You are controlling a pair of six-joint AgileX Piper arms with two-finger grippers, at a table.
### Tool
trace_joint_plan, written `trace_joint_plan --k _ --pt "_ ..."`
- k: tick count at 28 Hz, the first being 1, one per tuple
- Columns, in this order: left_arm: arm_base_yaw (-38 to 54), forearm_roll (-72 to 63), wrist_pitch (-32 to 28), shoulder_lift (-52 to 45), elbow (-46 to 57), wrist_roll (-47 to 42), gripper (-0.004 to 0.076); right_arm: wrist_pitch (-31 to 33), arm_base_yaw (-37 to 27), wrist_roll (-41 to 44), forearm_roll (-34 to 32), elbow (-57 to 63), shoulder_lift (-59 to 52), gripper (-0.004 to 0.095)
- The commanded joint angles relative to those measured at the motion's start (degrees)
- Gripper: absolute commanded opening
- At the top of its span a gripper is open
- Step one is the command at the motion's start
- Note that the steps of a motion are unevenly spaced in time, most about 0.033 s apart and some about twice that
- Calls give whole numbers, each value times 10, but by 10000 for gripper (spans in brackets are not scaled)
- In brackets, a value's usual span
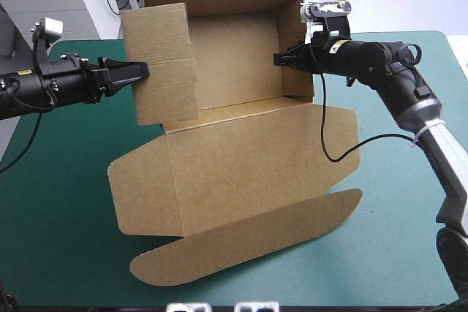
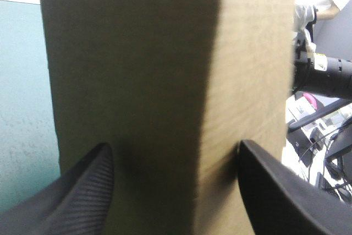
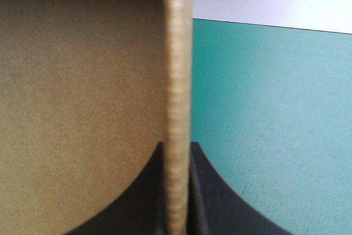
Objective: Fold the box
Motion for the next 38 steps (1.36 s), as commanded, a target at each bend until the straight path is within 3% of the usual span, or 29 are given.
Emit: trace_joint_plan --k 1,7,11,15,20,29,38 --pt "-3 -44 28 -16 -15 -17 491 -44 5 21 11 -21 -21 -12" --pt "-3 50 27 -16 -15 -84 491 -67 54 35 -19 -21 -9 -12" --pt "-37 97 19 -16 -15 -108 491 -76 92 75 -74 -33 9 2" --pt "-105 193 -33 -16 -15 -126 491 -69 110 82 -78 -57 29 3" --pt "-172 357 -118 -15 -15 -248 482 -55 122 98 -99 -72 36 2" --pt "-227 509 -166 36 -15 -404 477 -31 127 99 -93 -76 36 2" --pt "-230 550 -203 83 -15 -413 296 10 127 95 -72 -77 34 0"
